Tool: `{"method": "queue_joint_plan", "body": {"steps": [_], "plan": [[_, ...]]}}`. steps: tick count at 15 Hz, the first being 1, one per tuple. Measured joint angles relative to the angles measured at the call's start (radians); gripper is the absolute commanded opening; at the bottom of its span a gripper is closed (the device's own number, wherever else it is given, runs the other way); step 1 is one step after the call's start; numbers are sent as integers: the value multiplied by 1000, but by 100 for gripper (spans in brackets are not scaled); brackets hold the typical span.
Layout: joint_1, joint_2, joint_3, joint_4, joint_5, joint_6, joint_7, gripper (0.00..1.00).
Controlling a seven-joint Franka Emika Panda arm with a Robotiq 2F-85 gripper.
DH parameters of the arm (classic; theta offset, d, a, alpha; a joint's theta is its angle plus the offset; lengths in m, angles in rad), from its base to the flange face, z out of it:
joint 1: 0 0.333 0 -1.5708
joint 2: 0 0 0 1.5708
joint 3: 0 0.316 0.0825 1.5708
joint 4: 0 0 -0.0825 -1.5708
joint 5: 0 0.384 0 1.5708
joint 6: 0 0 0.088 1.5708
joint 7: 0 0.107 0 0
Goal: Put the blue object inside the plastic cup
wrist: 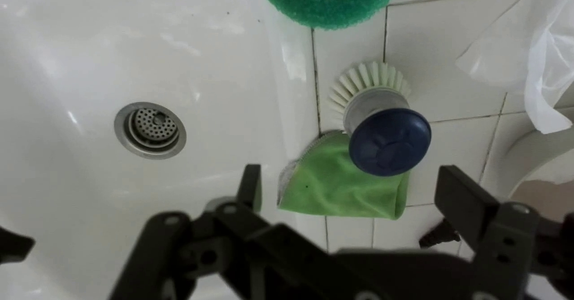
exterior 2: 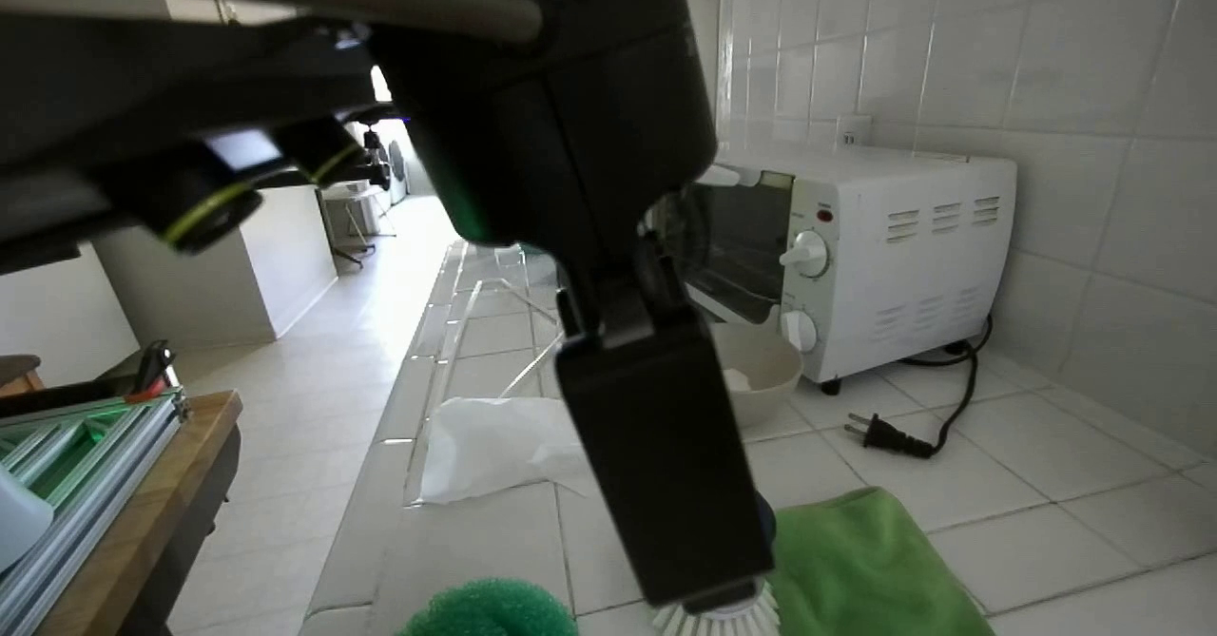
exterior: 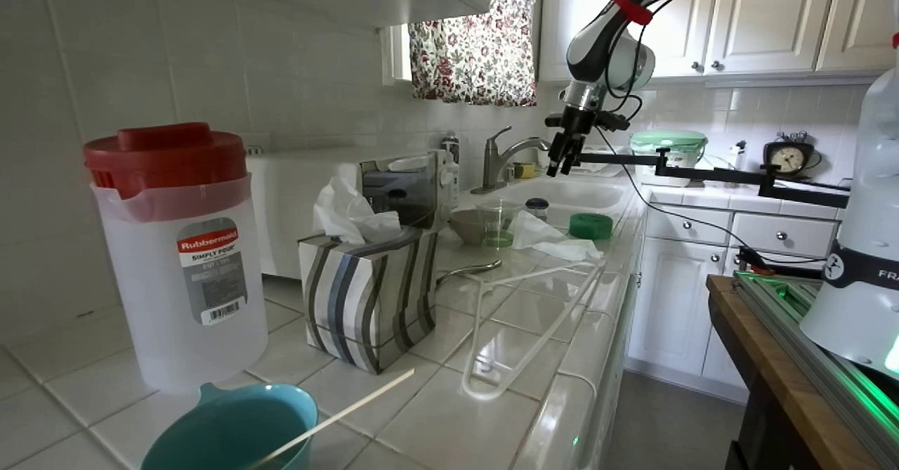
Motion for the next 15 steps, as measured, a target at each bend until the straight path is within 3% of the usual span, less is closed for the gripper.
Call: {"method": "queue_joint_plan", "body": {"steps": [15], "plan": [[-52, 148, 111, 114, 57, -55, 33, 100]]}}
